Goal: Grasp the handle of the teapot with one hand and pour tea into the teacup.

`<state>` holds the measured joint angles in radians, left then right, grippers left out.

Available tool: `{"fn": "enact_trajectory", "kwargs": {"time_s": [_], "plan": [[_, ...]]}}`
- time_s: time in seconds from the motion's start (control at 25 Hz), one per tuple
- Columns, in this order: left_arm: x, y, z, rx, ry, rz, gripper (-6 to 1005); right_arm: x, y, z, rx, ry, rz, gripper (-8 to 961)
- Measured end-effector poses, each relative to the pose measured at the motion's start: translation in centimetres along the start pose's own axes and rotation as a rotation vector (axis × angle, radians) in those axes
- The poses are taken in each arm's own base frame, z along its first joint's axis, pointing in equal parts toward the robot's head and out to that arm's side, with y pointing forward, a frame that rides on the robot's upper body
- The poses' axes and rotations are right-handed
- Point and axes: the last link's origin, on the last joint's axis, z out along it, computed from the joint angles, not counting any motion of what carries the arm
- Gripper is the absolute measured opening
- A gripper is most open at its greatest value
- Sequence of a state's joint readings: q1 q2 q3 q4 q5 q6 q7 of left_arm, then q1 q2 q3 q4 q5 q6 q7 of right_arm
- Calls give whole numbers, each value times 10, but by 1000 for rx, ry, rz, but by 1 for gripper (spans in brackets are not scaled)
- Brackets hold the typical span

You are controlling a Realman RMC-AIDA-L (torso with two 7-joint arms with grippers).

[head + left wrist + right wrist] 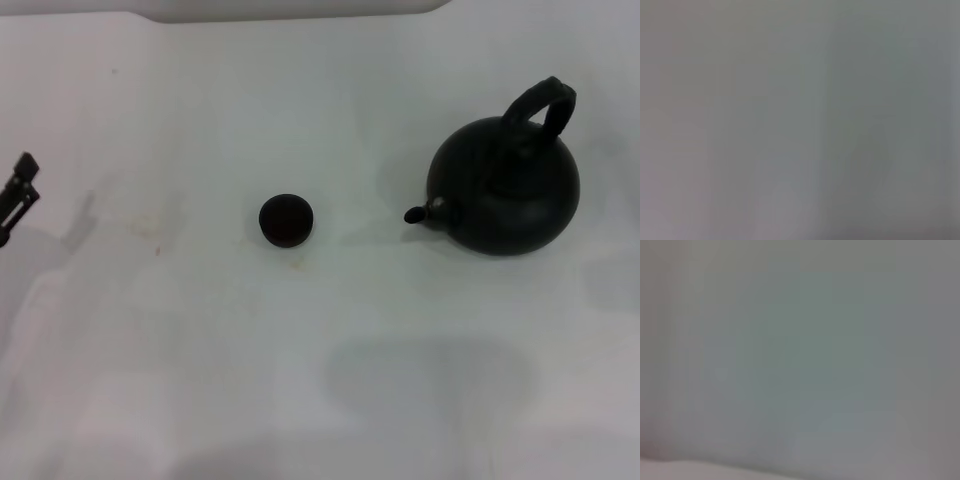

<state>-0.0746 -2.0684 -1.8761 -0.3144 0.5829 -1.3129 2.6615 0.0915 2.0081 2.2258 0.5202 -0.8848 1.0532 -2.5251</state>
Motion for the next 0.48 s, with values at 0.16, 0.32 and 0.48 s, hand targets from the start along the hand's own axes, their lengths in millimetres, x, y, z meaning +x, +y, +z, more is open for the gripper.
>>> {"fn": "enact_trajectory", "kwargs": {"time_s": [0.16, 0.32, 0.48], "plan": [[2, -8, 3, 50, 10, -7, 862, 10, -13, -7, 133, 2, -19, 379], [5, -16, 2, 105, 36, -21, 862, 17, -21, -9, 185, 39, -7, 379], [9, -22, 2, 147, 59, -36, 861, 23, -26, -15, 235, 63, 22, 379]]}}
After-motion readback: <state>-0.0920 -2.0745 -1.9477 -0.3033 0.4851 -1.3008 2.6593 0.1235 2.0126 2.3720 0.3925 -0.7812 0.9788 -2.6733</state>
